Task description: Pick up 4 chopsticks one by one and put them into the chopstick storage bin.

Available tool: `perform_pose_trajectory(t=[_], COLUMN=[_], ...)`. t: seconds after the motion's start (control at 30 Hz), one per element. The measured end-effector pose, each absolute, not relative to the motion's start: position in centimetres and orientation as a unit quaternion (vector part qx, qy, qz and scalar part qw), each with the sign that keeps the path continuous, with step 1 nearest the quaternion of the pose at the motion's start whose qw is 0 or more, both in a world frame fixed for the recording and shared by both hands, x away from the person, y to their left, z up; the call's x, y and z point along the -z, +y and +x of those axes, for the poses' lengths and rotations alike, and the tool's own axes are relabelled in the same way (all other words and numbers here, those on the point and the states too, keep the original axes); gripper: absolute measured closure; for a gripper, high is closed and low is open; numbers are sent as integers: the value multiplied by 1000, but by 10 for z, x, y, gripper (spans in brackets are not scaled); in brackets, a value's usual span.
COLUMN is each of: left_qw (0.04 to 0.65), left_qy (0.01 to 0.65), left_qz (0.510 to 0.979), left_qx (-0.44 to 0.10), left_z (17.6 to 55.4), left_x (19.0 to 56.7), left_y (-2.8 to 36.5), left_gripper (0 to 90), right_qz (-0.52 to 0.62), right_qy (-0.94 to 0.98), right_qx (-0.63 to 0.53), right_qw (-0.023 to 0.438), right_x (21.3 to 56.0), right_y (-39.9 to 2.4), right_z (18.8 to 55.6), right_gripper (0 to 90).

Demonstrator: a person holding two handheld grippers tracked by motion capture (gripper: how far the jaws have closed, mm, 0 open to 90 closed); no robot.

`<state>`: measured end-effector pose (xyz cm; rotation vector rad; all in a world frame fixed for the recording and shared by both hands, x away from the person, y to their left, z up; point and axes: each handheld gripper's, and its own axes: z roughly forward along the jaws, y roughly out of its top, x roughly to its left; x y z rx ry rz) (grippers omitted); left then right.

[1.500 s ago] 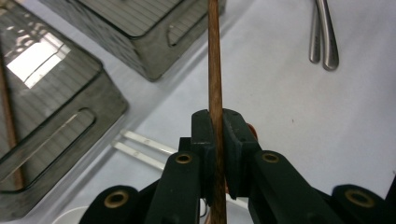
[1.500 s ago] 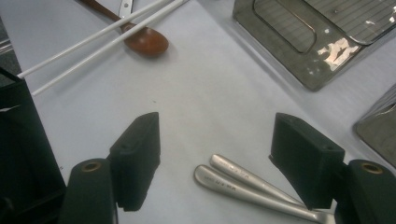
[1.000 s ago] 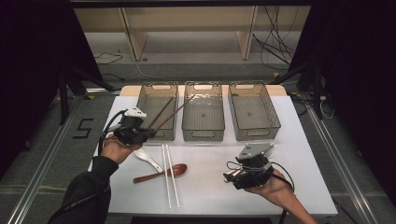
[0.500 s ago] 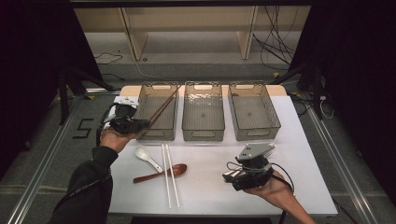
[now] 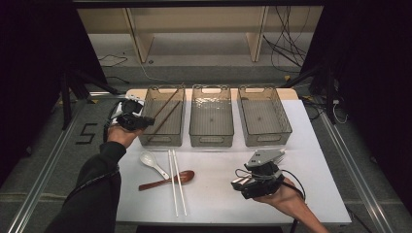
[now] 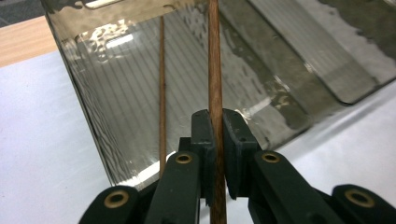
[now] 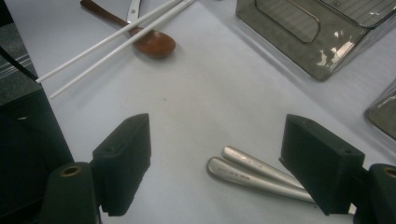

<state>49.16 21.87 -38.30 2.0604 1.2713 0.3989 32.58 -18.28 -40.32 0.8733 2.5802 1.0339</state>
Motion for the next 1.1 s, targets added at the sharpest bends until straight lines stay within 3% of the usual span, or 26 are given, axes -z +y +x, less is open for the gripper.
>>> perform_pose_trajectory(t=[0.9, 1.1], left_qw=[315, 329], left_qy=[543, 542], left_qz=[766, 765], left_qx=[-140, -114], left_z=[522, 517], left_x=[398, 393], left_y=[215, 214], left_gripper=[821, 618], right_qz=[294, 292], right_qy=[882, 883], right_qx=[-352, -353], right_qw=[110, 107], right_x=[402, 402], right_y=[-183, -183], right_z=[326, 325], right_gripper=[255, 258])
